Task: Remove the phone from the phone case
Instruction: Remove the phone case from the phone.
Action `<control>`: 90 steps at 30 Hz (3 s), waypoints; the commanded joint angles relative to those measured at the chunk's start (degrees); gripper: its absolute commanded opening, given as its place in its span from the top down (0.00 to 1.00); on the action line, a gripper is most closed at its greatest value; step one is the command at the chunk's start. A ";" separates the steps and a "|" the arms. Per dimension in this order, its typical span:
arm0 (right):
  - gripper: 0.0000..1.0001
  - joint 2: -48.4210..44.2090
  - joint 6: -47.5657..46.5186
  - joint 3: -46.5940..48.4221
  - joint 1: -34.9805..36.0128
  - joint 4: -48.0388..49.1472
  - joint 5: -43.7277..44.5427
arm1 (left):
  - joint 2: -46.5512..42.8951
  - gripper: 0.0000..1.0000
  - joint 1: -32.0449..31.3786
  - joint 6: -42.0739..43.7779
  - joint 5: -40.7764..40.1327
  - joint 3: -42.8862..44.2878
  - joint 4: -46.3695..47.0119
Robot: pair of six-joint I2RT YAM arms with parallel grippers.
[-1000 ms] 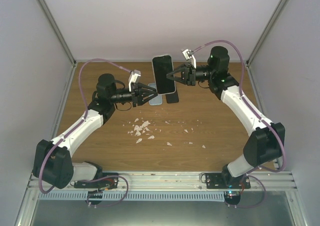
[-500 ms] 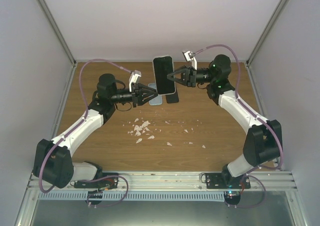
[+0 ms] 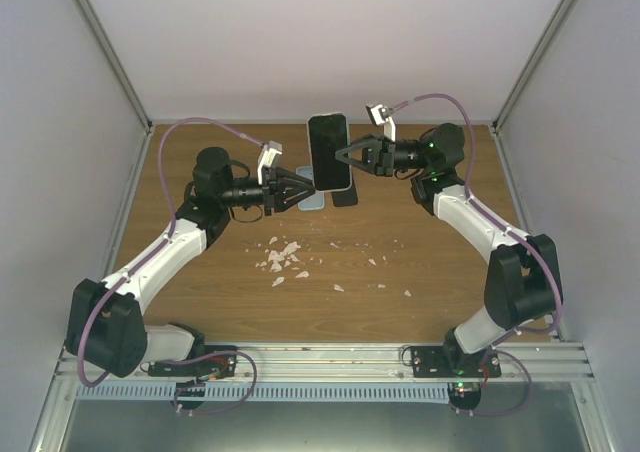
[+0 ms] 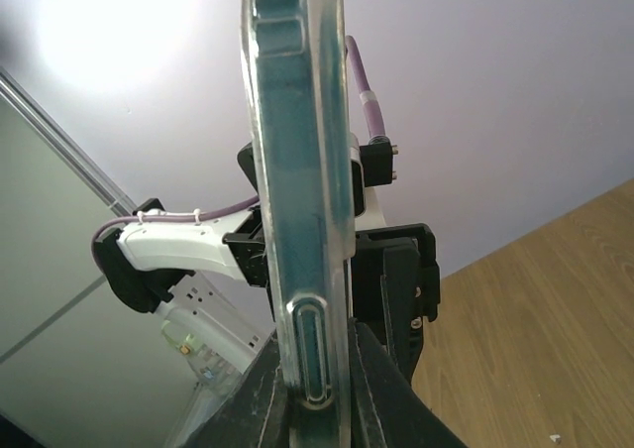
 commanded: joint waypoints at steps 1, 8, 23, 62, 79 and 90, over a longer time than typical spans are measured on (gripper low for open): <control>0.99 -3.50 7.44 1.26 4.48 7.97 -8.32 | 3.17 0.71 2.65 0.08 -13.52 -1.69 -3.64; 0.99 -3.61 8.38 1.43 4.36 9.10 -8.32 | 3.00 0.71 3.57 -0.46 -14.17 -2.58 -3.62; 0.99 -3.50 5.63 2.27 3.03 5.03 -7.51 | 0.50 0.58 4.09 -2.94 -6.56 -3.84 1.65; 0.93 -4.24 -33.87 9.97 2.86 -43.77 -1.86 | 0.30 0.87 -0.24 -18.74 -0.47 3.46 13.99; 0.57 -4.14 -59.82 16.01 4.63 -72.67 8.74 | 0.56 1.00 -0.26 -4.91 0.88 8.03 -0.74; 0.77 -3.12 -62.81 18.05 6.31 -76.03 9.88 | 3.24 1.00 -0.48 2.83 2.78 12.70 -9.96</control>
